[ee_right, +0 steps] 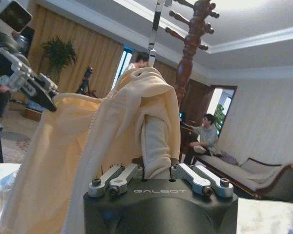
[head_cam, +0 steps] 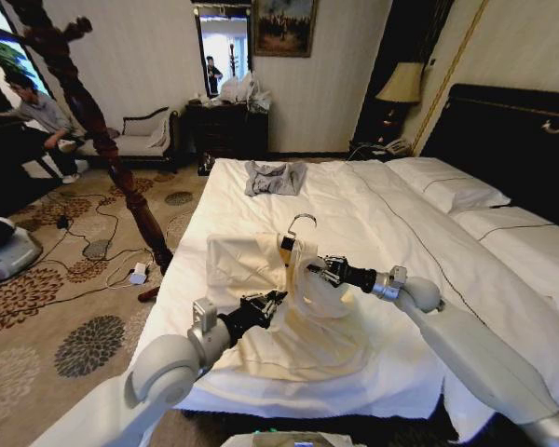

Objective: Pick up the clothes from the bed and hang them on the clothes hanger.

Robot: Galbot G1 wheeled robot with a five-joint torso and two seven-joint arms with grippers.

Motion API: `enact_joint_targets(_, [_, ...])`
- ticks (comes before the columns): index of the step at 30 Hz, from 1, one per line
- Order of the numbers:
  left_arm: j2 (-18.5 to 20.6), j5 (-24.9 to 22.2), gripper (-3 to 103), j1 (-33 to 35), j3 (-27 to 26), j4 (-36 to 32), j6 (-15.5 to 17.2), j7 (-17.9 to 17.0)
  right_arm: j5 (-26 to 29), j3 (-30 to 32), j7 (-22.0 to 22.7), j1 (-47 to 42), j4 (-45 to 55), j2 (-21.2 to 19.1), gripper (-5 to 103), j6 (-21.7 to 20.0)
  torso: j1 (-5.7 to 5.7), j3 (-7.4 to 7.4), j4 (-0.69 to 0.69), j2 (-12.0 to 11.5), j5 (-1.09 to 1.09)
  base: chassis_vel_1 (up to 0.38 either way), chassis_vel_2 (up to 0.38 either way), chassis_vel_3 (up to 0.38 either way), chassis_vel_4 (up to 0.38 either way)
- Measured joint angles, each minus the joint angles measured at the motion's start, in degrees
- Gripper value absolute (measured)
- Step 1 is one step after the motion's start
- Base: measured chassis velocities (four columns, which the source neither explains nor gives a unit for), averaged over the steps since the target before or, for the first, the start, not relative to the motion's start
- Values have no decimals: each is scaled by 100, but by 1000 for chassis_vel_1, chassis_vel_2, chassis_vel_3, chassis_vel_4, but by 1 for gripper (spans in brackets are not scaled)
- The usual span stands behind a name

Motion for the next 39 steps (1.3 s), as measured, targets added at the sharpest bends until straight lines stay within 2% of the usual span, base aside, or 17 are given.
enact_joint_targets(2, [130, -267, 38, 80, -240, -48, 90, -51, 87, -10, -205, 107, -90, -4, 19, 57, 0, 0, 0, 0, 0, 0, 0, 0, 0])
enact_joint_targets(3, [130, -267, 38, 80, -240, -48, 90, -51, 87, -10, -205, 107, -90, -4, 19, 57, 0, 0, 0, 0, 0, 0, 0, 0, 0])
enact_joint_targets(6, [285, -336, 53, 400, -635, -55, 141, 50, 260, -44, -537, 233, -156, -16, 19, 121, 0, 0, 1, -1, -1, 0, 0, 0, 0])
enact_joint_targets(7, [328, -340, 53, 528, -781, -55, 148, 108, 345, -58, -631, 255, -170, -23, 19, 138, 0, 1, 2, 0, -1, 0, 0, 0, 0])
enact_joint_targets(8, [376, -365, 59, 691, -986, -55, 155, 178, 432, -72, -709, 269, -184, -30, 19, 146, 0, 0, 2, 0, -1, 0, 0, 0, 0])
enact_joint_targets(9, [376, -365, 59, 691, -986, -55, 155, 178, 432, -72, -709, 269, -184, -30, 19, 146, 0, 0, 2, 0, -1, 0, 0, 0, 0])
enact_joint_targets(12, [520, -736, 76, 986, -1678, -55, 189, 269, 645, -102, -928, 302, -250, -33, 19, 172, 0, 0, 2, 0, -1, 0, 0, 0, 0])
enact_joint_targets(13, [564, -859, 76, 1000, -1908, -55, 189, 262, 683, -113, -990, 324, -281, -30, 19, 191, 0, 0, 2, 0, -1, 0, 0, 0, 0])
enact_joint_targets(14, [629, -1038, 81, 983, -2180, -55, 186, 204, 705, -126, -1061, 352, -315, -27, 19, 216, 0, 0, 1, 0, -1, 0, 0, 0, 0])
enact_joint_targets(15, [629, -1038, 81, 983, -2180, -55, 186, 204, 705, -126, -1061, 352, -315, -27, 19, 216, 0, 0, 1, 0, -1, 0, 0, 0, 0])
enact_joint_targets(18, [784, -1403, 96, 765, -2661, -53, 177, 11, 697, -184, -1203, 471, -382, -24, 19, 265, 0, 0, -1, 0, -1, 0, 0, 0, 0])
enact_joint_targets(23, [1056, -1454, 100, 500, -2808, -52, 176, 117, 523, -429, -1271, 797, -617, 63, 19, 401, 0, 0, 1, 0, -1, 0, 0, 0, 0])
enact_joint_targets(29, [1397, -1418, 100, 286, -2813, -50, 176, 258, 214, -553, -1472, 1086, -1139, 203, 19, 584, 0, 0, 1, 0, 0, 0, 0, 0, 0])
enact_joint_targets(34, [1649, -1397, 100, 101, -2614, -50, 173, 257, 73, -576, -1714, 1182, -1516, 250, 19, 680, 0, 0, 1, 0, 0, 0, 0, 0, 0])
enact_joint_targets(37, [1824, -1392, 100, -236, -2143, -48, 170, 197, 65, -579, -1772, 1247, -1834, 333, 19, 728, 0, 1, 0, 0, 1, 0, 0, 0, 0])
enact_joint_targets(39, [1841, -1389, 100, -286, -2055, -48, 170, 185, 87, -580, -1784, 1250, -1861, 338, 19, 729, 0, 1, 0, 0, 1, 0, 0, 0, 0])
